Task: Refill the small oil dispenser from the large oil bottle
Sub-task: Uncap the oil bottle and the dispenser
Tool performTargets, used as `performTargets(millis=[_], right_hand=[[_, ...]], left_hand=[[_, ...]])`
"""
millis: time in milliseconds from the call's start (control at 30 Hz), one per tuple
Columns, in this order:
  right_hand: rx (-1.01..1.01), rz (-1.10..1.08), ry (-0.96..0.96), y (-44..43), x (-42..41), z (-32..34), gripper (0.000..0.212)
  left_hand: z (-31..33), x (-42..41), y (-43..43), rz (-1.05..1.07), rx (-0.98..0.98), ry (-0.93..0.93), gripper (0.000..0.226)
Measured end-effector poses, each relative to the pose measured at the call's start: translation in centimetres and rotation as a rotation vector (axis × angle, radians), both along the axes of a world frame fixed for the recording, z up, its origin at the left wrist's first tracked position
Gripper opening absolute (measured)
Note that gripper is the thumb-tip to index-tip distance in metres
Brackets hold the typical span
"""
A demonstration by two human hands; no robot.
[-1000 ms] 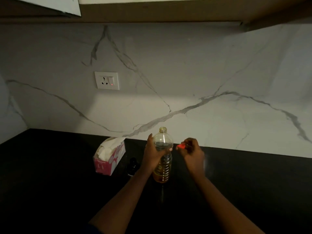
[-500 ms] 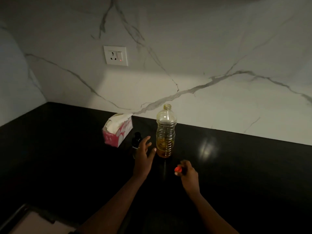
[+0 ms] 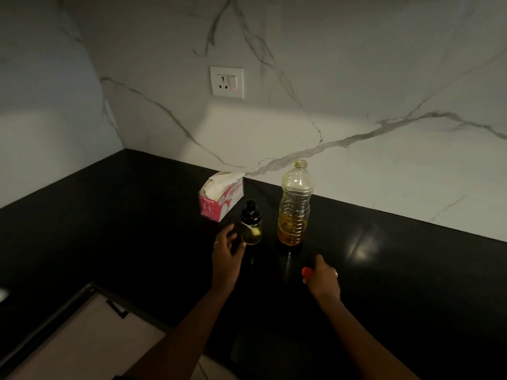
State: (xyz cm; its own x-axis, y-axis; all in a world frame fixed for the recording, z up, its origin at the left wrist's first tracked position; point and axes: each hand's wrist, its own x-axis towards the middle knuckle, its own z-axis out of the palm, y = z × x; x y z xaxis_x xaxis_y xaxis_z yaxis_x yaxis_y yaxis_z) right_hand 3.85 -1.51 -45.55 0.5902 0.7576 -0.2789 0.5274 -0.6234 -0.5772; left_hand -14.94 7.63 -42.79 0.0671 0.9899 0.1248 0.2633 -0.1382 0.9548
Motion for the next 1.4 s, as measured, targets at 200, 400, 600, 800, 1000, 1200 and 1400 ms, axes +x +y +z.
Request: performTargets(millis=[200,400,600,800,1000,1200,1400], right_hand=[[0.023,0.207,-0.209,4.8,-3.9,6.0,0.042],[0.263,0.237,-0.382,11.3,-7.3,10.2,0.038],[0.046,0.22,-0.401,17.0,-8.5,11.3,0.055],[-0.138,0.206,-0.293,18.9,-7.7,10.0,0.049],[-0.147,0.247,-0.201,20.0,-6.9,9.7,0.048],[-0.221,0.406,-0.266,20.4,-6.6,9.9,0.043],[-0.376,0.843,-0.368,20.4,-7.0,11.5,0.047]], left_hand=[[-0.6,-0.4,2.7,-0.028,-0.153,0.156,0.074],[-0.9,0.7,6.0,-0.198,-0.24,0.343,0.09],[-0.9,2.8,9.3,-0.297,-0.332,0.338,0.098],[-1.6,3.8,10.5,-0.305,-0.25,0.344,0.076],[-2.2,3.6,10.6,-0.262,-0.222,0.209,0.072],[-2.6,3.4,10.5,-0.278,-0.202,0.212,0.061],[-2.0,3.0,10.7,-0.342,-0.244,0.272,0.077]])
